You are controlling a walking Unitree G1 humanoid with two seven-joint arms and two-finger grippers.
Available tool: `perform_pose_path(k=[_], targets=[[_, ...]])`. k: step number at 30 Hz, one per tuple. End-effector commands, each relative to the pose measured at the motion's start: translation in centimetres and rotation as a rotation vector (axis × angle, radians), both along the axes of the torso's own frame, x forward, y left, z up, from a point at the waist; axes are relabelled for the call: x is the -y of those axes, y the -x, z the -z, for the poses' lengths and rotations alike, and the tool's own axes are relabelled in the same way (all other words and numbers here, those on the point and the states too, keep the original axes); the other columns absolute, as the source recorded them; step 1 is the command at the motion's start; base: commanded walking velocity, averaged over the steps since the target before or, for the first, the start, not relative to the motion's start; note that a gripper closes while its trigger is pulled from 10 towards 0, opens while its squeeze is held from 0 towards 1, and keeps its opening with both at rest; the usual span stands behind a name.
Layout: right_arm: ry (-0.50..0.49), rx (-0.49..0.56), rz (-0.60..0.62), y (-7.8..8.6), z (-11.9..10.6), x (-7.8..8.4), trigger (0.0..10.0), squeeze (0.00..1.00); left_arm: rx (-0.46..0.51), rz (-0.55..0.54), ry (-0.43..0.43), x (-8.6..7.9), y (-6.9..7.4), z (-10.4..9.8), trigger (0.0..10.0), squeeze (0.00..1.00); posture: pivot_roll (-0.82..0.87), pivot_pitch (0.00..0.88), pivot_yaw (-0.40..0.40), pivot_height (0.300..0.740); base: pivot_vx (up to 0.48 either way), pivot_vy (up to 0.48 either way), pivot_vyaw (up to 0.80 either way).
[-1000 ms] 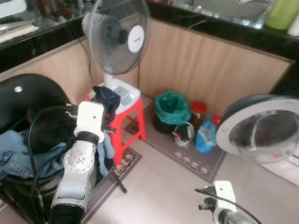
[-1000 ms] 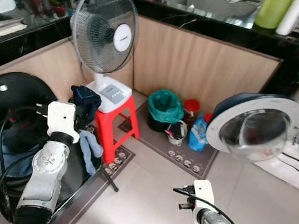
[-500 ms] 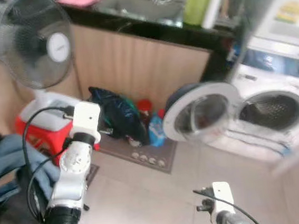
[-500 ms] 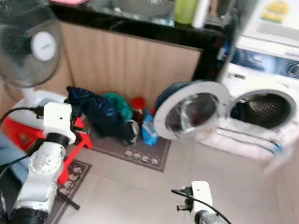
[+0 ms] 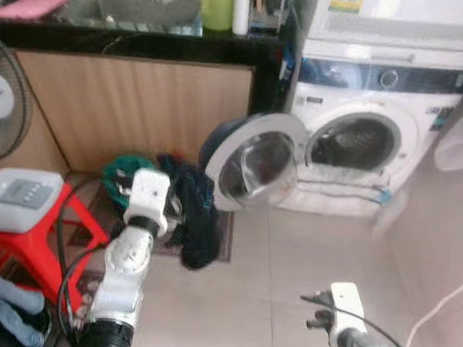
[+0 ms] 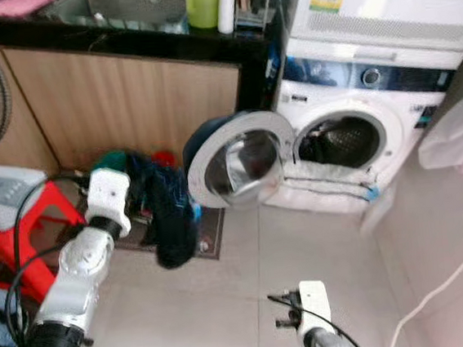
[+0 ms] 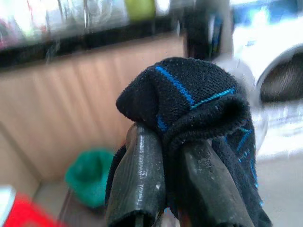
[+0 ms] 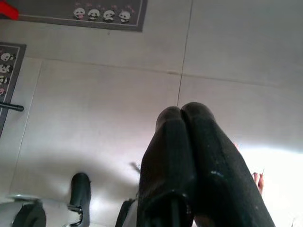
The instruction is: Clothes washing
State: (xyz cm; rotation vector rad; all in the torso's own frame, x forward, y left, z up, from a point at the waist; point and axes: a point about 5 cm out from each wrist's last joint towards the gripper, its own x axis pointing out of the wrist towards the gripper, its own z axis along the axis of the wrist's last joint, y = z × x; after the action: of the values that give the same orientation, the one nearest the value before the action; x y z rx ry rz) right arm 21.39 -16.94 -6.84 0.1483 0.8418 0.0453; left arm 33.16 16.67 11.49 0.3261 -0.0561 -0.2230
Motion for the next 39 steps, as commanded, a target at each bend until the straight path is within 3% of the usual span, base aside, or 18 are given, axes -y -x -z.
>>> perform_pose_path(k=[1, 5, 7, 9, 17, 22, 25, 30, 37, 39], targets=[[0.014, 0.01, 0.01, -0.1, -0.1, 0.5, 10.0, 0.0, -0.073, 0.013, -0.007, -0.2, -0.1, 1.3, 10.0, 0.0, 0.22, 0.0, -0.131, 0.74, 0.0, 0.0, 0.0], [0.013, 0.012, 0.014, -0.2, -0.2, 0.5, 10.0, 0.0, -0.268, 0.027, -0.039, -1.2, 0.8, 5.1, 10.0, 0.0, 0.22, 0.0, -0.131, 0.74, 0.0, 0.0, 0.0], [0.013, 0.012, 0.013, -0.2, -0.2, 0.5, 10.0, 0.0, -0.293, 0.026, -0.05, -1.3, 1.0, 5.7, 10.0, 0.0, 0.22, 0.0, -0.131, 0.74, 0.0, 0.0, 0.0], [0.014, 0.012, 0.013, -0.2, -0.2, 0.5, 10.0, 0.0, -0.428, -0.016, -0.064, -2.4, 2.3, 8.5, 10.0, 0.0, 0.22, 0.0, -0.132, 0.74, 0.0, 0.0, 0.0], [0.018, 0.012, 0.015, -0.2, -0.2, 0.6, 10.0, 0.0, -0.606, -0.195, -0.051, -5.2, 5.0, 12.0, 10.0, 0.0, 0.21, 0.0, -0.138, 0.74, 0.0, 0.0, 0.0], [0.023, 0.013, 0.012, -0.2, -0.2, 0.7, 10.0, 0.0, -0.74, -0.277, -0.091, -6.7, 7.5, 14.2, 10.0, 0.0, 0.21, 0.0, -0.14, 0.74, 0.0, 0.0, 0.0], [0.021, 0.014, 0.015, -0.2, -0.2, 0.7, 10.0, 0.0, -0.822, -0.312, -0.102, -7.5, 9.8, 15.7, 10.0, 0.0, 0.21, 0.0, -0.141, 0.74, 0.0, 0.0, 0.0], [0.02, 0.014, 0.015, -0.2, -0.2, 0.6, 10.0, 0.0, -0.859, -0.38, -0.057, -8.2, 11.2, 16.5, 10.0, 0.0, 0.21, 0.0, -0.14, 0.74, 0.0, 0.0, 0.0], [0.041, 0.004, 0.04, -0.2, -0.1, 0.7, 10.0, 0.0, -0.857, -0.368, -0.061, -7.9, 10.9, 16.4, 10.0, 0.0, 0.19, 0.0, -0.135, 0.74, 0.0, 0.0, 0.0], [0.09, -0.005, -0.028, -0.2, -0.2, 0.7, 10.0, 0.0, -0.849, -0.367, -0.062, -7.8, 10.9, 16.4, 10.0, 0.0, 0.19, 0.0, -0.135, 0.74, 0.0, 0.0, 0.0]])
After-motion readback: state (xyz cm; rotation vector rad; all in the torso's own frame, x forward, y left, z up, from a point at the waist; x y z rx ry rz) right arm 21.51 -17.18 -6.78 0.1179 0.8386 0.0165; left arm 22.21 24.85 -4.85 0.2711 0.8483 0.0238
